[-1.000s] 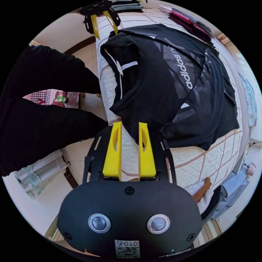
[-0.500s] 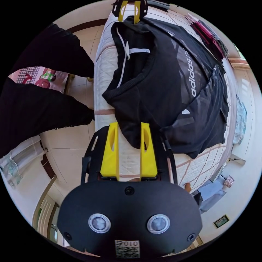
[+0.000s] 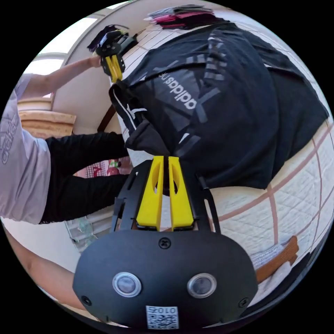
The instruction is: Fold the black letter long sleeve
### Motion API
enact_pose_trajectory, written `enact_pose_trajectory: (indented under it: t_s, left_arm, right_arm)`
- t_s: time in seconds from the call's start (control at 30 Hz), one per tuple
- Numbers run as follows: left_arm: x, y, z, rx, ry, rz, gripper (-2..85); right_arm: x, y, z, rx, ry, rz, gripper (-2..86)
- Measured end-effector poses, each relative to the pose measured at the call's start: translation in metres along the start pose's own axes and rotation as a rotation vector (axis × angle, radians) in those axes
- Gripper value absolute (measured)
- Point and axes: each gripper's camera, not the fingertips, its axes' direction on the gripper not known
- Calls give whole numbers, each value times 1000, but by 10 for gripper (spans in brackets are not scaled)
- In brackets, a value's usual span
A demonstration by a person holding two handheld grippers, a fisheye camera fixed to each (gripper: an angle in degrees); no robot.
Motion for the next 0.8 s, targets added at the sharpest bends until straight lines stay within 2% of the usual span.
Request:
enact_pose_trajectory:
  t_s: [0.07, 0.17, 0.3, 0.43, 0.63, 0.73, 0.8]
  left_arm:
    - [-41, 9, -27, 105, 47, -87, 9]
    - [-76, 11, -27, 88, 98, -138, 14]
    - [-86, 8, -11, 34, 163, -139, 28]
    - [-82, 17, -15, 99, 158, -137, 64]
    - [-45, 5, -12, 65, -27, -108, 95]
    - [-29, -1, -3, 82, -20, -91, 91]
    - [-22, -4, 6, 40, -84, -117, 81]
  right_arm:
    - [35, -2, -7, 47, -75, 60, 45]
    - [64, -10, 4, 35, -140, 77, 46]
    - [77, -10, 9, 27, -198, 72, 56]
    - [89, 2, -1, 71, -208, 102, 91]
    - [72, 0, -5, 55, -109, 62, 131]
    - [62, -2, -1, 52, -38, 70, 120]
    - [55, -1, -1, 45, 57, 83, 80]
